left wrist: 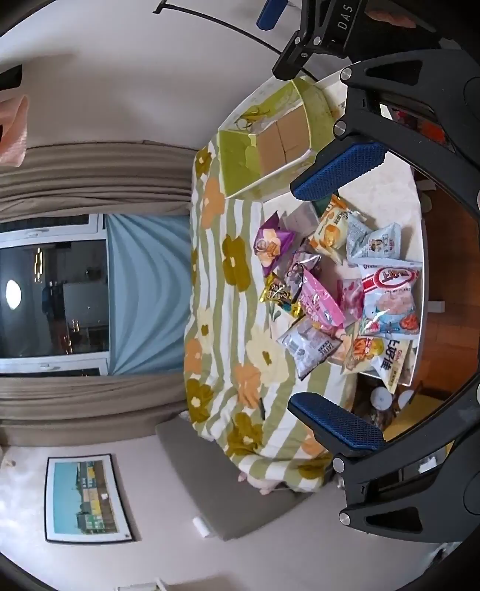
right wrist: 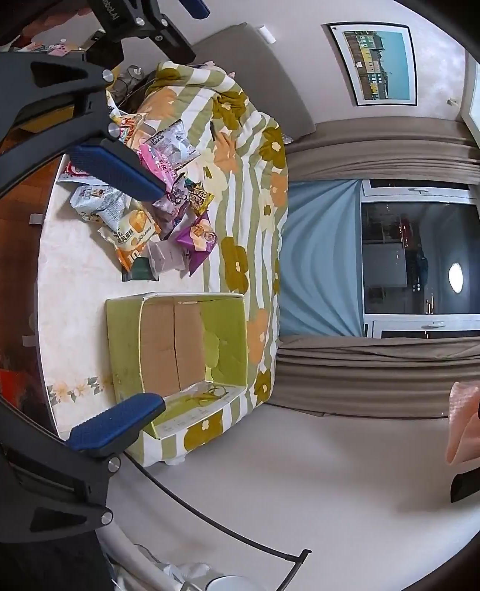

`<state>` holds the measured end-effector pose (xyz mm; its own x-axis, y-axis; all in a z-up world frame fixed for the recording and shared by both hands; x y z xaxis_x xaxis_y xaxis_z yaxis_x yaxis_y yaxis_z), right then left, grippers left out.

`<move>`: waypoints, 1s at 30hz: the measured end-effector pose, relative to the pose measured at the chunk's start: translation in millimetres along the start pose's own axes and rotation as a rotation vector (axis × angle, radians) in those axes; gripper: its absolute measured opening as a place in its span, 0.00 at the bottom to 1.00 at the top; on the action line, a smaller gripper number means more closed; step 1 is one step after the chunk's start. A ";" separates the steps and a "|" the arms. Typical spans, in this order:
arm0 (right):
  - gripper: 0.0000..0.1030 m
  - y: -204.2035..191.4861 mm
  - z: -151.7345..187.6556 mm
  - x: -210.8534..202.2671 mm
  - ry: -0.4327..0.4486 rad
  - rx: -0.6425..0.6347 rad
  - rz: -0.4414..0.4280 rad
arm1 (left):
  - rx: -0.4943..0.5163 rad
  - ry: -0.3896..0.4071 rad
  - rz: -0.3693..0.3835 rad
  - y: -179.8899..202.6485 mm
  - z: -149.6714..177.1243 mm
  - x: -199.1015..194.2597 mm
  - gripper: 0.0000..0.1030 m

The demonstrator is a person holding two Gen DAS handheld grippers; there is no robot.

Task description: Organize snacks

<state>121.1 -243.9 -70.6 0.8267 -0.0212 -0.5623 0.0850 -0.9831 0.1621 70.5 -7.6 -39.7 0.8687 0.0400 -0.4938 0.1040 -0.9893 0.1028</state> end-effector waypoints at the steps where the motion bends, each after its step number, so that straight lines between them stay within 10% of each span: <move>1: 1.00 -0.6 -0.4 0.0 -0.002 0.002 0.001 | 0.003 -0.002 0.002 0.5 -0.2 0.4 1.00; 30: 1.00 2.3 -5.1 4.9 -0.007 0.018 0.019 | -0.009 -0.004 0.007 -0.5 -3.5 11.3 1.00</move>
<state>128.1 -245.3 -68.8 0.8241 -0.0411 -0.5650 0.0592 -0.9857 0.1581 82.0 -6.1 -42.3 0.8672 0.0325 -0.4969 0.1024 -0.9882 0.1140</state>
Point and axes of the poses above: each gripper's, at about its wrist camera, not at the fingertips, and x roughly the way its jaws point, y to its right, z to its underside, the point moved 8 cm from there along x, roughly the way its jaws point, and after that the axes turned 11 degrees about -x, right-handed, at the moved point
